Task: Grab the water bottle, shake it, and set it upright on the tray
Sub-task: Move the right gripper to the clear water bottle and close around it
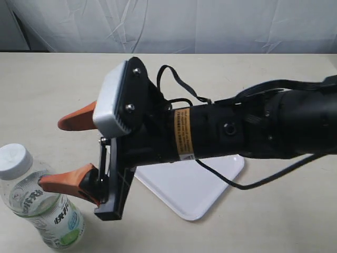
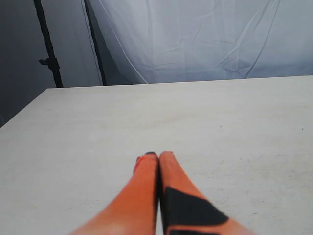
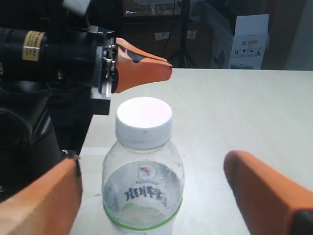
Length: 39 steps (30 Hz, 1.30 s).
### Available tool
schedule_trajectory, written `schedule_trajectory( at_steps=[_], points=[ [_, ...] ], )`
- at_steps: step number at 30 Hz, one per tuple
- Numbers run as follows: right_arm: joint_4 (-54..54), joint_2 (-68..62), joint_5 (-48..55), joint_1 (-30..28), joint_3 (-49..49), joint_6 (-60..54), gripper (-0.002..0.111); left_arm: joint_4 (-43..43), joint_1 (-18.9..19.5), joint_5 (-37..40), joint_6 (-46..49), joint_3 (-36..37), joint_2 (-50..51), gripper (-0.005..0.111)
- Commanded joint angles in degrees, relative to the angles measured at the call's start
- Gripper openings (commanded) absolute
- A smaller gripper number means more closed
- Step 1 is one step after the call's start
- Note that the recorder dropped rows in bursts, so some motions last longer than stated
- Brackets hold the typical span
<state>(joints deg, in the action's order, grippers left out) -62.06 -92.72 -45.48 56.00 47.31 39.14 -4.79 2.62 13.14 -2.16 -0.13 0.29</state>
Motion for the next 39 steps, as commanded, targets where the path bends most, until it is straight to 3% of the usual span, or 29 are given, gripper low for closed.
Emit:
schedule_trajectory(
  at_steps=[1, 14, 24, 29, 39],
  points=[
    [1.1, -3.8, 0.1, 0.1, 3.2, -0.7, 0.079, -0.1, 0.1, -0.3, -0.3, 0.1, -0.3, 0.0],
    [0.8, -8.2, -7.2, 0.6, 4.4, 0.3, 0.079, -0.1, 0.1, -0.3, -0.4, 0.1, -0.3, 0.0],
    [4.3, -10.3, -5.4, 5.3, 4.4, -2.6, 0.079, -0.1, 0.1, -0.3, -0.4, 0.1, -0.3, 0.0],
    [9.8, -11.8, -5.8, 5.7, 4.5, -6.1, 0.079, -0.1, 0.1, -0.3, -0.4, 0.1, -0.3, 0.0],
    [9.7, -15.2, -5.1, 5.7, 9.0, -6.1, 0.079, -0.1, 0.1, -0.3, -0.4, 0.1, -0.3, 0.0]
  ],
)
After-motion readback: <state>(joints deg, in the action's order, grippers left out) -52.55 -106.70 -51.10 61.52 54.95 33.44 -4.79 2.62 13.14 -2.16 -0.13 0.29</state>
